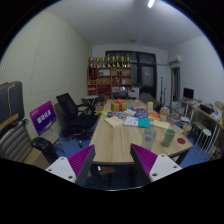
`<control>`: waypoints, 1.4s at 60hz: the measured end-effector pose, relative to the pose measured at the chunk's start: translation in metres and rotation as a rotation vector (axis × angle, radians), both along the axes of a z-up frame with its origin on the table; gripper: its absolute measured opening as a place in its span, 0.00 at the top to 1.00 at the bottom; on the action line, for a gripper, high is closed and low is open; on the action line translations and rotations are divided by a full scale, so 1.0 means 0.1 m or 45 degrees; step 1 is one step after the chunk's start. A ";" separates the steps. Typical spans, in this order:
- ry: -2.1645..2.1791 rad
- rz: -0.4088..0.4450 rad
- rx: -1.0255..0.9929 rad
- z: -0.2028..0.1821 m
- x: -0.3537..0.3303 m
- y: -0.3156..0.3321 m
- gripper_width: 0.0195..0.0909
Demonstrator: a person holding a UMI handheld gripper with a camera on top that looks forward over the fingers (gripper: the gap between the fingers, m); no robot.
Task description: Pour water
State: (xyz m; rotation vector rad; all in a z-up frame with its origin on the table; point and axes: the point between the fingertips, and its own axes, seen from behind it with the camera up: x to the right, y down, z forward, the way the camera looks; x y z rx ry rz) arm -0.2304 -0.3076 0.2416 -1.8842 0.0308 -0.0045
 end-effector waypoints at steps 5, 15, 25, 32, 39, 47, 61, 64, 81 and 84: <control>-0.038 -0.010 0.005 0.00 0.03 0.00 0.19; -0.025 -0.061 0.006 -0.02 -0.01 -0.04 0.19; -0.053 -0.099 0.023 -0.15 0.36 0.15 0.18; -0.075 -0.129 0.093 -0.31 0.82 0.46 0.19; -0.063 -0.173 0.092 -0.68 1.26 0.89 0.19; -0.075 -0.204 0.110 -1.10 1.70 1.48 0.18; -0.037 -0.246 0.151 -1.55 2.11 2.27 0.18; -0.017 -0.238 0.170 -1.57 2.15 2.42 0.19; -0.093 -0.115 0.245 -1.60 2.18 2.78 0.57; -0.054 -0.106 0.224 -1.61 2.15 2.79 0.61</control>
